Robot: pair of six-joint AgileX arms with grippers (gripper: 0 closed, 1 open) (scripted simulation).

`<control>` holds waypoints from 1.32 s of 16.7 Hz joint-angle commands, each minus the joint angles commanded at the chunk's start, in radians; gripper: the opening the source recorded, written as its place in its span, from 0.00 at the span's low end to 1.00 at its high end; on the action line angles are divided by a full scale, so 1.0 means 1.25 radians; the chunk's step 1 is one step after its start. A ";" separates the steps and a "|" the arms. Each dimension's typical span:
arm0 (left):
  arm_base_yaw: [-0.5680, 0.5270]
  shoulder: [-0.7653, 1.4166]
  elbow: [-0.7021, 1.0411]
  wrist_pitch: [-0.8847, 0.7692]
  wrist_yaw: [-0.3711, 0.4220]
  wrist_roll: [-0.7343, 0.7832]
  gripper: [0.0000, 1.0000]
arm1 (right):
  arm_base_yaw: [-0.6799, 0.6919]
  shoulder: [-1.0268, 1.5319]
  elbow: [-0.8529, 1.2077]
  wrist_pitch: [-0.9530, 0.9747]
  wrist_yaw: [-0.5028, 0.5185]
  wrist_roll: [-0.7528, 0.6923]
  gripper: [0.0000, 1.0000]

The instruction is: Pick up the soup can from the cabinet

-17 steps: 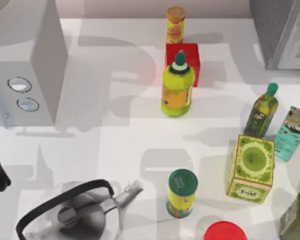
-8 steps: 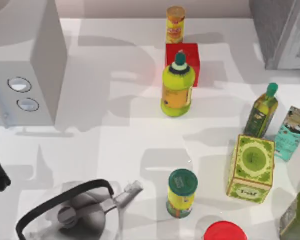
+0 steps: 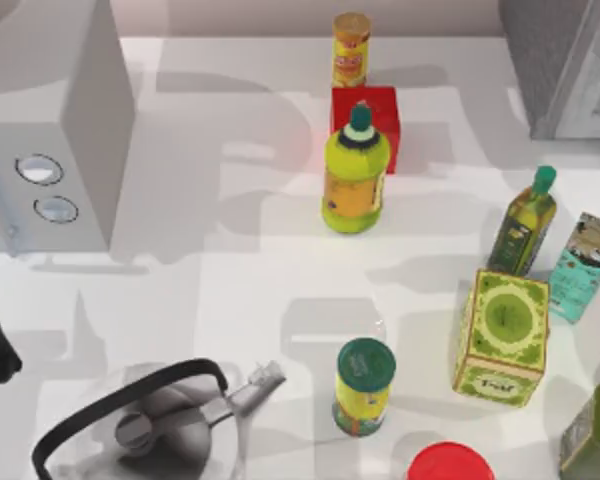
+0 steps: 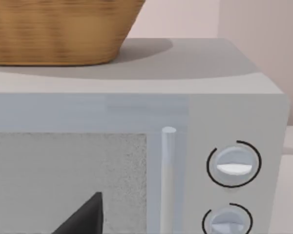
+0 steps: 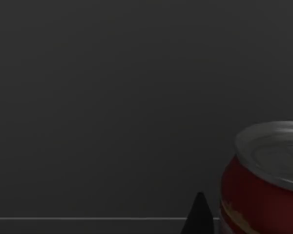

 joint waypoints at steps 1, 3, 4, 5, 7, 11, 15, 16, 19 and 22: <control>0.000 0.000 0.000 0.000 0.000 0.000 1.00 | 0.000 0.000 0.000 0.000 0.000 0.000 0.00; 0.000 0.000 0.000 0.000 0.000 0.000 1.00 | 0.000 0.000 0.000 0.000 0.000 0.000 0.00; 0.000 0.000 0.000 0.000 0.000 0.000 1.00 | 0.000 0.000 0.000 0.000 0.000 0.000 0.00; 0.000 0.000 0.000 0.000 0.000 0.000 1.00 | 0.002 -0.001 0.000 0.000 0.000 0.001 0.00; 0.000 0.000 0.000 0.000 0.000 0.000 1.00 | 0.009 -0.013 -0.004 -0.008 0.006 0.001 0.00; 0.000 0.000 0.000 0.000 0.000 0.000 1.00 | 0.067 -0.122 -0.044 -0.080 0.059 0.002 0.00; 0.000 0.000 0.000 0.000 0.000 0.000 1.00 | 0.144 -0.277 -0.096 -0.179 0.137 0.001 0.00; 0.000 0.000 0.000 0.000 0.000 0.000 1.00 | 0.161 -0.310 -0.106 -0.201 0.154 0.000 0.00; 0.000 0.000 0.000 0.000 0.000 0.000 1.00 | 0.192 -0.364 -0.125 -0.240 0.185 0.000 0.00; 0.000 0.000 0.000 0.000 0.000 0.000 1.00 | 0.193 -0.365 -0.126 -0.241 0.186 0.000 0.00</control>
